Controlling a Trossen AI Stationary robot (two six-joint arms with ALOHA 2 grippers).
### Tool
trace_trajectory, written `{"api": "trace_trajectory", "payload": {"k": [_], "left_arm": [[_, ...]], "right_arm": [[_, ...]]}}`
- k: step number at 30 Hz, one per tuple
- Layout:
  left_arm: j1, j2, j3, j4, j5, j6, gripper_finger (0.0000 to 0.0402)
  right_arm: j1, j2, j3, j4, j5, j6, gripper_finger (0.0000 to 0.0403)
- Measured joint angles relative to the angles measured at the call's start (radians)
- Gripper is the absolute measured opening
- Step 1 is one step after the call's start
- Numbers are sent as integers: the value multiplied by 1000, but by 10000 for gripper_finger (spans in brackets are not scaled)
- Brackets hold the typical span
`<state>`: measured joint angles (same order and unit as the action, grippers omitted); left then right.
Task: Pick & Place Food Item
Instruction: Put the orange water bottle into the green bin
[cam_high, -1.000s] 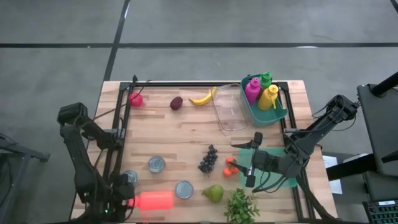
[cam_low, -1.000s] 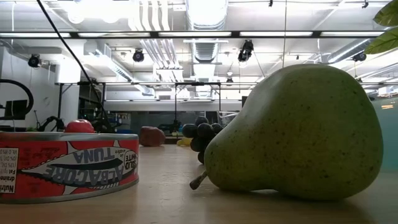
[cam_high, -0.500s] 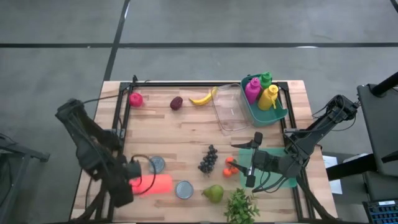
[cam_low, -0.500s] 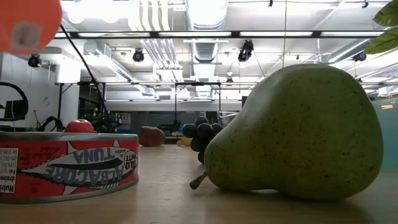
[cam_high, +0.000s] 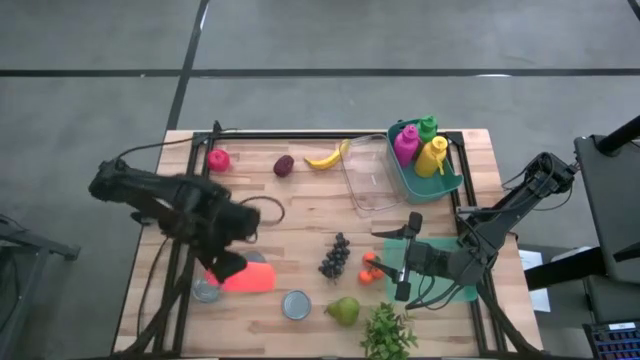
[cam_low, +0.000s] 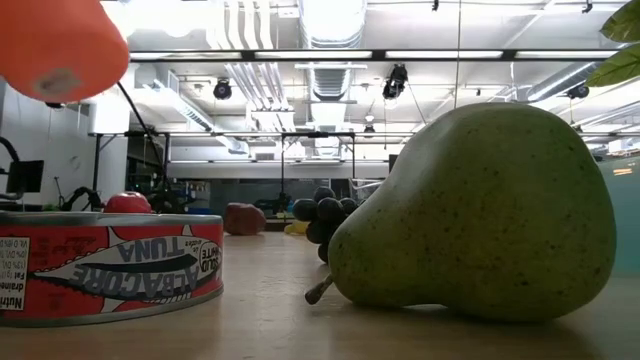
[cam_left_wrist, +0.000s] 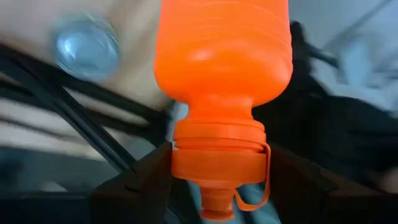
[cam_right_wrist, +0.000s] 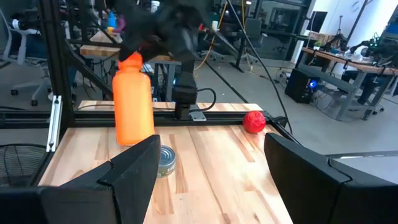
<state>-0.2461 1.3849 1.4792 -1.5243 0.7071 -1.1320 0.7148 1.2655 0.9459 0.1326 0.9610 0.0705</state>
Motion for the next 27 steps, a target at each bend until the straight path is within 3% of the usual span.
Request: {"api": "trace_trajectory", "payload": {"k": [5,10,14,19,27], "left_arm": [[262,0,-52,-3,178,-16,225],[511,12,-121,27,205,-24,225],[643,47,-171,76,236,-20,225],[702,121,-183,122,274,11,225],[703,275,-183,137,354,183,225]], "right_arm": [[0,0,0,0,0,0,285],[0,0,0,0,0,0,285],[0,0,0,0,0,-2,285],[0,0,0,0,0,-2,285],[0,0,0,0,0,-2,285]]}}
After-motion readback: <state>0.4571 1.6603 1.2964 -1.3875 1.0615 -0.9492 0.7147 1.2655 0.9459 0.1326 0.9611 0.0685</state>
